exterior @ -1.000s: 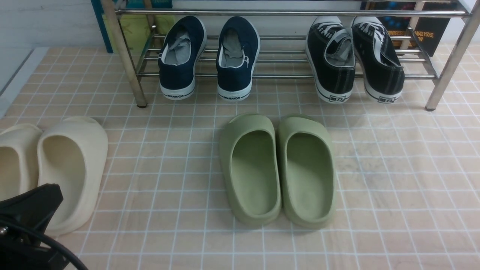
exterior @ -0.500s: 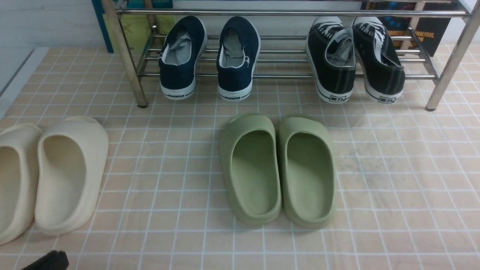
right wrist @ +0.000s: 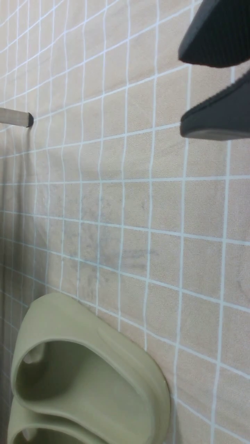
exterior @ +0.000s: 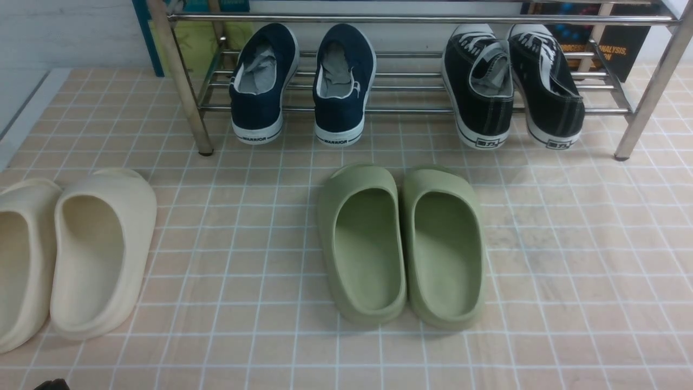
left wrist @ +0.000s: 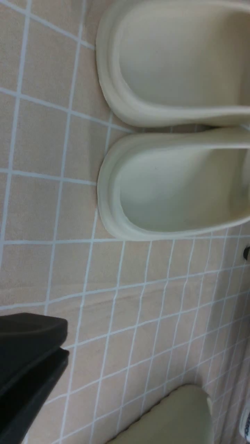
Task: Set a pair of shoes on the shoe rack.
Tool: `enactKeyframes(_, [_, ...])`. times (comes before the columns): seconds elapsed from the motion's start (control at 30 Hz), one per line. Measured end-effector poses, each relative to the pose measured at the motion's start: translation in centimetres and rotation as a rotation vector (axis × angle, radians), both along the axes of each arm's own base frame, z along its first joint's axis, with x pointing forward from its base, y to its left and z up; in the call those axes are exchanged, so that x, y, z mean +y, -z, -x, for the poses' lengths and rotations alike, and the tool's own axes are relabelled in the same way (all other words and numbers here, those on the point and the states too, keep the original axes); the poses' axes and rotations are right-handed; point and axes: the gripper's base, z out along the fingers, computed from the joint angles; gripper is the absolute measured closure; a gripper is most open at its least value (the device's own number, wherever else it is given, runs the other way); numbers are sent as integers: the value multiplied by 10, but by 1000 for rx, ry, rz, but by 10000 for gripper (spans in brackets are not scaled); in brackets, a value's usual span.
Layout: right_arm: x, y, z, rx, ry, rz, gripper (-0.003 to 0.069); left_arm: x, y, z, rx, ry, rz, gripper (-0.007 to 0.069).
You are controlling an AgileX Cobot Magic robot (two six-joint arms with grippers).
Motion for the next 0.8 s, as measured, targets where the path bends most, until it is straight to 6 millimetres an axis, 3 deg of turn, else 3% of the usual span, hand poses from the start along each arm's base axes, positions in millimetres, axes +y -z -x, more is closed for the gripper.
enactKeyframes(0.37, [0,0,0,0,0,0,419,-3,0,0,-16,76,-152,526])
enactKeyframes(0.8, [0,0,0,0,0,0,419,-5,0,1,-12,93,-131,515])
